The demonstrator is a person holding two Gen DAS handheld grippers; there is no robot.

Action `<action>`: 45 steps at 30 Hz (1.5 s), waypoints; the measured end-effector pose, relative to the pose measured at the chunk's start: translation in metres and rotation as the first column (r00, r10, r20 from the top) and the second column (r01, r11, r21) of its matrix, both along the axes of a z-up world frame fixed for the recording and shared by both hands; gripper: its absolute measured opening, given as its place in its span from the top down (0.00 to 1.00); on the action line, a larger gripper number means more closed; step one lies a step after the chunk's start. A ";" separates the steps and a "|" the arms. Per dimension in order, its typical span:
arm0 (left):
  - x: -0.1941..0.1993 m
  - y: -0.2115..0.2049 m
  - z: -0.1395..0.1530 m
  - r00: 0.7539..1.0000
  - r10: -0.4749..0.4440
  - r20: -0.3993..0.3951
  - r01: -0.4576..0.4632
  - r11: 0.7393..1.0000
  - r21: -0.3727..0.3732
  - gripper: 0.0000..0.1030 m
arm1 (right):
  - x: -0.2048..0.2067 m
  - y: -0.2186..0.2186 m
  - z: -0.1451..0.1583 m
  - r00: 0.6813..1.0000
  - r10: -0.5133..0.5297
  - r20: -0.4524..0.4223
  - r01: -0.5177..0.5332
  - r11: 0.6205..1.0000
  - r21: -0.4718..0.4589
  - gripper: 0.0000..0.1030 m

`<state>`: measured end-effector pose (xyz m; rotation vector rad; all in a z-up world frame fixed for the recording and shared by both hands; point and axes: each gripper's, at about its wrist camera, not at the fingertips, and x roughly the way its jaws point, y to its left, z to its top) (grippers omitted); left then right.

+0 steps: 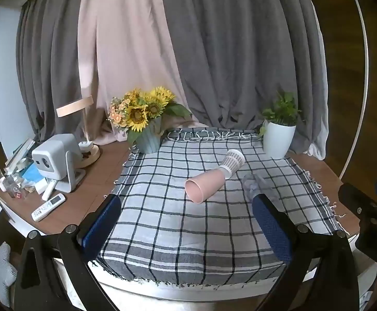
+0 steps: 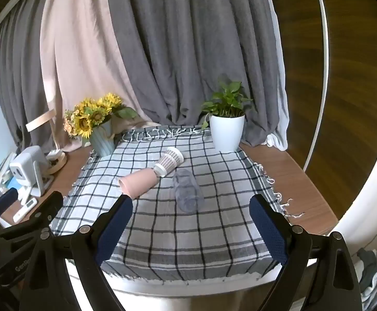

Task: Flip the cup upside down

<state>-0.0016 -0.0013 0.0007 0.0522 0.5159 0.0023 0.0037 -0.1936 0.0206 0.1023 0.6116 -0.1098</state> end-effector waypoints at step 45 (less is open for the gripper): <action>0.005 0.000 0.005 0.999 -0.032 -0.011 0.031 0.999 -0.020 0.00 | -0.005 0.001 -0.002 1.000 -0.010 0.005 0.010 1.000 0.022 0.11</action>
